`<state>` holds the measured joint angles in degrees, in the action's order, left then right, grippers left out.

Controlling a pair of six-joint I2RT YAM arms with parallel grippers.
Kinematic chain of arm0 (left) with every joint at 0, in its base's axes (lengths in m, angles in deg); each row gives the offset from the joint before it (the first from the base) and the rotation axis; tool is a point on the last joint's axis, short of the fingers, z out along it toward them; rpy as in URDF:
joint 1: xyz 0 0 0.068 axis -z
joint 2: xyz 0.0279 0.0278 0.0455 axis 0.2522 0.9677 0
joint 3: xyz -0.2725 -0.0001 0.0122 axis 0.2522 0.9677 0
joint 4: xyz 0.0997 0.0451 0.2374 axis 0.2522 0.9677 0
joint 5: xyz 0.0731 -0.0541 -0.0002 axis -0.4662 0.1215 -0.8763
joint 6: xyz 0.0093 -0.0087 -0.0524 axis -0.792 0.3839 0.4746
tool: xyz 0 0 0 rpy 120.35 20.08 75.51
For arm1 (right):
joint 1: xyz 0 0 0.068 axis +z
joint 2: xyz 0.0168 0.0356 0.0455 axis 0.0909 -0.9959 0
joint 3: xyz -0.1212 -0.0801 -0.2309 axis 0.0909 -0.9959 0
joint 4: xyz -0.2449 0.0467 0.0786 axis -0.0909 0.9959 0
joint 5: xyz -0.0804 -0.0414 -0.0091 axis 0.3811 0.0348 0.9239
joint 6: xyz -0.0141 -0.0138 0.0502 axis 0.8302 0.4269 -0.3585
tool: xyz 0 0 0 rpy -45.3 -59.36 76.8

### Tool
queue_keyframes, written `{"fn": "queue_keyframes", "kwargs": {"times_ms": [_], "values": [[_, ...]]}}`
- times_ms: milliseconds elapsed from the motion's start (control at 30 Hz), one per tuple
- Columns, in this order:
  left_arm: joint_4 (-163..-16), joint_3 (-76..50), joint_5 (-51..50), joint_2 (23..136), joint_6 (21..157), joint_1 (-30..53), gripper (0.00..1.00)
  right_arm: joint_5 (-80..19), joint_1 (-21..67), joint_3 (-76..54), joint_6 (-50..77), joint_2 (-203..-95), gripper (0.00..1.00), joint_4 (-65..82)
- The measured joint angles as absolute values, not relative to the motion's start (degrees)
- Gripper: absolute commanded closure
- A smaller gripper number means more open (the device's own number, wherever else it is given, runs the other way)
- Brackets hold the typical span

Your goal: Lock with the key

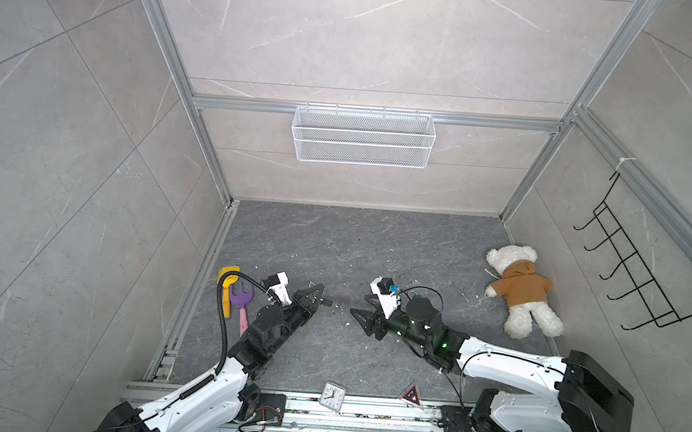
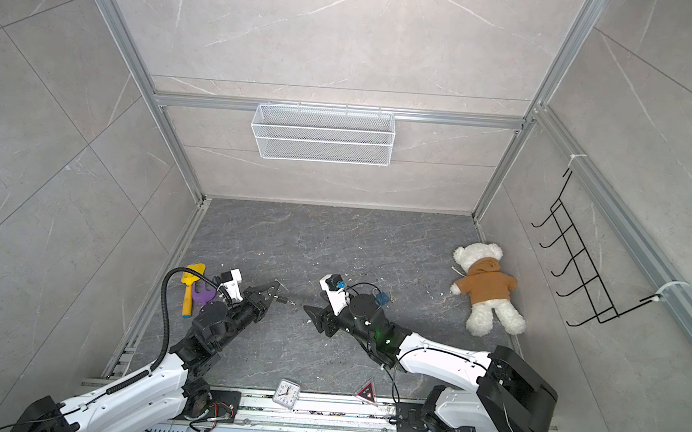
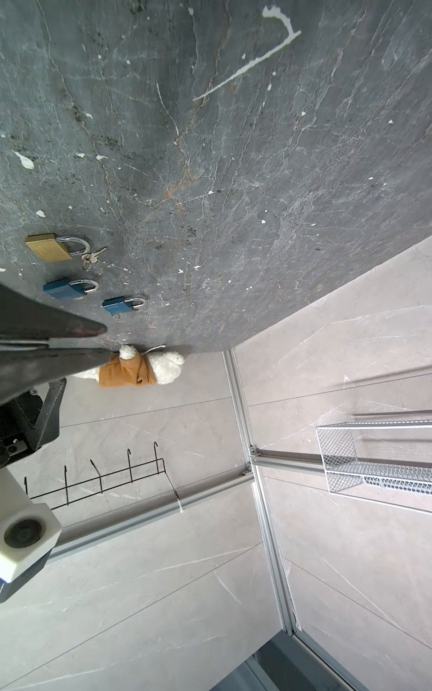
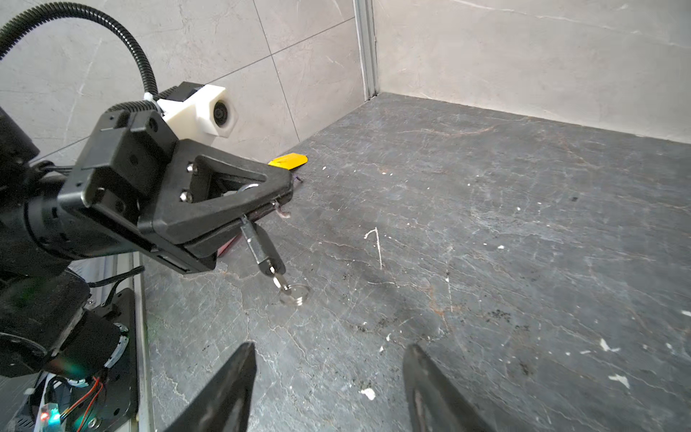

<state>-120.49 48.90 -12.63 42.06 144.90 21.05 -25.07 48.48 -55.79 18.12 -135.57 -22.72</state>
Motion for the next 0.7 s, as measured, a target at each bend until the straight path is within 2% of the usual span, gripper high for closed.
{"fn": "queue_keyframes", "kwargs": {"times_ms": [267,700], "values": [[-121.6,48.2,-10.3,43.5,145.1,21.1,1.0,-28.0,48.5,-55.5,15.9,-138.6,0.4,-25.7],[-123.3,46.8,-7.2,46.8,145.4,21.4,1.0,-34.9,48.5,-50.1,15.6,-144.9,0.53,-27.7]]}}
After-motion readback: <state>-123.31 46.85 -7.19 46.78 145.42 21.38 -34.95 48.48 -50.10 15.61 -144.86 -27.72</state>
